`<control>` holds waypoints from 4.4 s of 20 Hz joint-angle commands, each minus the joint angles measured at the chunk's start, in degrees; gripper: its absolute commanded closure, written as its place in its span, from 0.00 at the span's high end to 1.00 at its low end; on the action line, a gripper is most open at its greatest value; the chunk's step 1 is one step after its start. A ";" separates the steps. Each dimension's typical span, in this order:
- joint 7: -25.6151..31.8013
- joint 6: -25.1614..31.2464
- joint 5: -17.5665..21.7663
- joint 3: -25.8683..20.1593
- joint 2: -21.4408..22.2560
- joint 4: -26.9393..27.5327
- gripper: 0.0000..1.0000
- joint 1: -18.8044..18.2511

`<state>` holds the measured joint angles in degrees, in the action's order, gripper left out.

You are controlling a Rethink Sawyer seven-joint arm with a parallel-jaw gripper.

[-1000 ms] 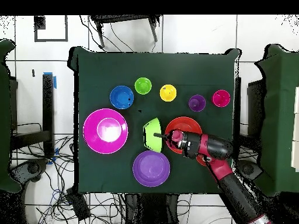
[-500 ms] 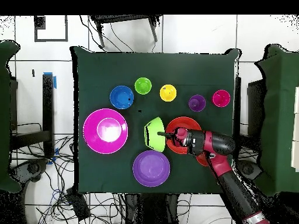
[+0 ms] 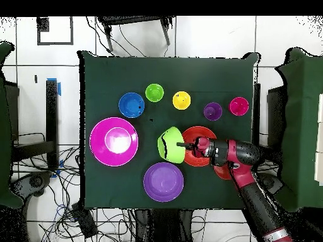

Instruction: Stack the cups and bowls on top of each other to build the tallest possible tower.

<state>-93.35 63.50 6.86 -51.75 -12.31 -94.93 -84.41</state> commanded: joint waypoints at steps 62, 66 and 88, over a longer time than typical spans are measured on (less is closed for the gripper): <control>7.52 -3.98 11.86 2.49 3.73 10.84 1.00 -0.64; 5.22 -5.62 12.66 2.30 7.03 7.58 1.00 -1.13; -5.88 -21.82 15.39 2.74 20.15 -2.87 1.00 3.05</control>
<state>-93.28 50.35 17.99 -51.86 1.50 -92.77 -86.80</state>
